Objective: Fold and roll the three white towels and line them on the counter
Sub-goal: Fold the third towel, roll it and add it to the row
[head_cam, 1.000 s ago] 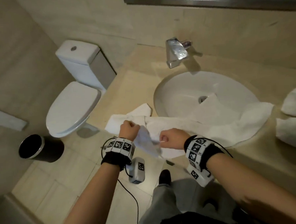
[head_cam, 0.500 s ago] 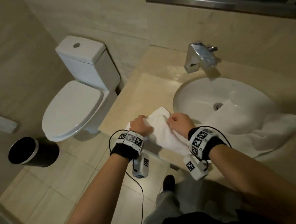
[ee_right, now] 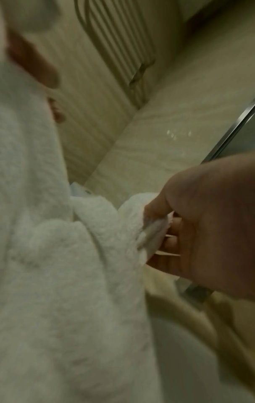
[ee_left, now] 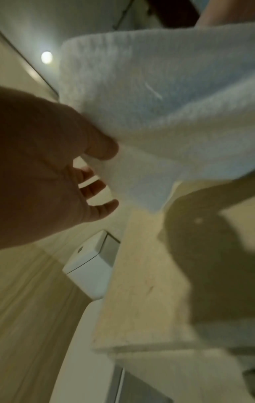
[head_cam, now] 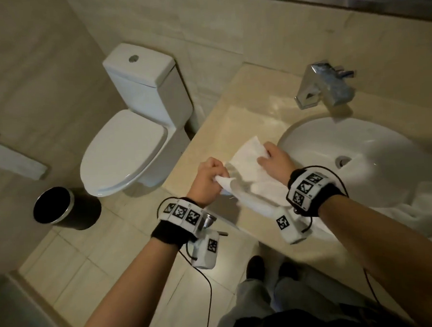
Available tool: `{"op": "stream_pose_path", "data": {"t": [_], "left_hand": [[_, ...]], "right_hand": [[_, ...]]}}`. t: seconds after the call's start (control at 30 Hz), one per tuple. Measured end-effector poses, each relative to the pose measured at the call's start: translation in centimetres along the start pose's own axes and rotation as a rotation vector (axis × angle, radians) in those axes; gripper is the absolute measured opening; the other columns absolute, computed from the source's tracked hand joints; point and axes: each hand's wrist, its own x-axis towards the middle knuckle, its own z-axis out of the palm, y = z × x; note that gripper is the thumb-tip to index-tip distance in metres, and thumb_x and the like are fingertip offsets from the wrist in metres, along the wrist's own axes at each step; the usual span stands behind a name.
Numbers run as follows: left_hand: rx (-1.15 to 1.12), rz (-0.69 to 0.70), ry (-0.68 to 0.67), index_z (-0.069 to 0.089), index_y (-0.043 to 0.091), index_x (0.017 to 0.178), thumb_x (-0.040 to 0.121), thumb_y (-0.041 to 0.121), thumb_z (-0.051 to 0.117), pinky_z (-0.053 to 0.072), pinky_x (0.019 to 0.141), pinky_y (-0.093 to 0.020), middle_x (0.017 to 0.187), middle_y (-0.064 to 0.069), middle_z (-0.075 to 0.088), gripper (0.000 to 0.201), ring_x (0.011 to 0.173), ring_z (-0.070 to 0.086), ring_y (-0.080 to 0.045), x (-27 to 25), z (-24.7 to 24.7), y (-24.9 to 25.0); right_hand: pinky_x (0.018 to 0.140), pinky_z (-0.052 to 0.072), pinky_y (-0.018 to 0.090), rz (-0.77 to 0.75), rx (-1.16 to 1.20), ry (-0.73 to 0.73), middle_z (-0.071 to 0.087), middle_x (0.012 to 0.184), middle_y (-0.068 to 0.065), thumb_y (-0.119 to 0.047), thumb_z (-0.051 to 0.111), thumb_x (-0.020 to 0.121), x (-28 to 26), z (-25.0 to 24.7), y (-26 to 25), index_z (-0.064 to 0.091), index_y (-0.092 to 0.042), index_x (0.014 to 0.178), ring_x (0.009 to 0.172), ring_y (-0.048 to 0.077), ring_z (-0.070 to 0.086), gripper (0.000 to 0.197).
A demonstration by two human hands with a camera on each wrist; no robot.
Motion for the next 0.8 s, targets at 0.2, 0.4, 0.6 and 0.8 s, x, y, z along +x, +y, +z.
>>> {"op": "stream_pose_path", "data": {"t": [0.2,0.4,0.6,0.8], "left_hand": [[-0.139,-0.113,0.239,0.062,0.041,0.051,0.071,0.004,0.074,0.034,0.088,0.0,0.111,0.0,0.045,0.044,0.103,0.045,-0.001,-1.1,-5.7,0.5],[0.062,-0.403,0.418,0.068,0.014,0.073,0.077,-0.012,0.063,0.039,0.092,-0.016,0.113,-0.015,0.047,0.027,0.105,0.052,-0.022,-2.3,-8.2,-4.3],[0.454,-0.641,0.221,0.069,0.007,0.098,0.072,-0.01,0.052,0.035,0.103,-0.04,0.12,-0.019,0.057,0.036,0.117,0.048,-0.036,-3.4,-6.7,-8.3],[0.471,-0.261,-0.158,0.063,0.011,0.104,0.082,0.003,0.049,0.038,0.09,-0.036,0.112,-0.009,0.057,0.027,0.108,0.047,-0.028,-0.9,0.3,-1.6]], "right_hand": [[0.072,0.042,0.026,-0.172,0.252,0.384,0.061,0.096,0.013,-0.009,0.051,0.089,1.9,-7.9,-4.7,0.056,-0.003,0.104,0.086,0.021,0.055,0.017],[0.066,0.038,0.02,-0.265,0.305,0.46,0.054,0.08,-0.008,-0.009,0.052,0.089,7.5,-9.3,-8.4,0.054,-0.019,0.093,0.081,0.012,0.048,0.011],[0.089,0.039,0.029,-0.09,-0.059,0.021,0.044,0.132,0.016,-0.001,0.054,0.086,8.9,-5.8,-4.5,0.041,-0.009,0.131,0.111,0.025,0.049,0.048],[0.073,0.042,0.02,0.069,-0.275,-0.457,0.061,0.087,0.004,0.002,0.054,0.087,1.7,-5.2,5.6,0.062,-0.016,0.08,0.085,0.019,0.054,0.02]]}}
